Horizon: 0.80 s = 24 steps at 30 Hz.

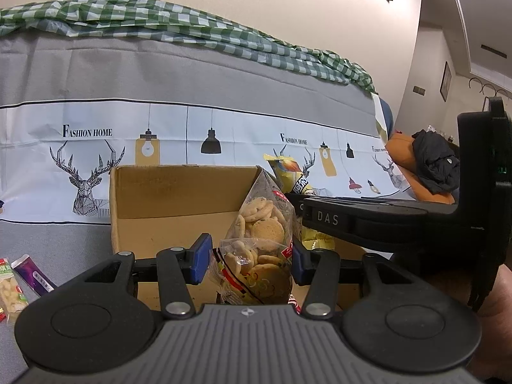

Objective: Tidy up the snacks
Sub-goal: 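Lower the yellow cone snack into the box with the right tool while the left tool releases the cookie bag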

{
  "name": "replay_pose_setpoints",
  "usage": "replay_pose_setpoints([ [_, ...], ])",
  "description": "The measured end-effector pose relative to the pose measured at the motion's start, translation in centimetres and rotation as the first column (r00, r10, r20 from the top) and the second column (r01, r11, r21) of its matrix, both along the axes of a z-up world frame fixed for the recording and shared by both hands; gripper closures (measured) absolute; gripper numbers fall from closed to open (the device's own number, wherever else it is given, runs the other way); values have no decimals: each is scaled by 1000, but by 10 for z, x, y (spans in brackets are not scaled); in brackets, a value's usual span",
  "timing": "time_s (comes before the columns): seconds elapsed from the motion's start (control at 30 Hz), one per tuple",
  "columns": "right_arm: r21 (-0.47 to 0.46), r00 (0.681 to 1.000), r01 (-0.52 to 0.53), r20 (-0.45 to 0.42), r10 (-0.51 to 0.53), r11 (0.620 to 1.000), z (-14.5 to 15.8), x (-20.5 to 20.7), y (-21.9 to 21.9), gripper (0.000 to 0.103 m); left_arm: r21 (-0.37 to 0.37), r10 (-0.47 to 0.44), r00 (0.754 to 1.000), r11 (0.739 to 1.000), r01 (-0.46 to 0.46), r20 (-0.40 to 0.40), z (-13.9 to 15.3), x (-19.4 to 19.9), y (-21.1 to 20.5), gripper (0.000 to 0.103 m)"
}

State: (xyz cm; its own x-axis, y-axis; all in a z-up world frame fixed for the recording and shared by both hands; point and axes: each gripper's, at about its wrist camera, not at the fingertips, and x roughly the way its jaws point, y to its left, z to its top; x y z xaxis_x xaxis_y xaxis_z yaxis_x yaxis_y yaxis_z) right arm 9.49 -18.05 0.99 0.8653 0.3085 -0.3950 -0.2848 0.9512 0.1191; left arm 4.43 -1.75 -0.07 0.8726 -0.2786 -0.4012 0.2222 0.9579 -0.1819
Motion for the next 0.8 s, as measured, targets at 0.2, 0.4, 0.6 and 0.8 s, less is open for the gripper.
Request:
replay_pose_setpoints([
  [0.2,-3,1000,-4,0,4,1000,0,-1,1,92,-4,6,1000,1000,-6,1,1,0,-1,49],
  [0.4,-2,1000,0,-2,0,1000,0,0,2,92,-5,10,1000,1000,-10,1,0,-1,0,49],
  [0.6,-4,1000,-2,-7,2,1000,0,1,2,92,-11,7,1000,1000,-7,-14,-1,1,1,46],
  [0.8,-2,1000,26,-16,-26,1000,-1,3,2,66,3,42,999,999,-41,-9,-1,1,4,33],
])
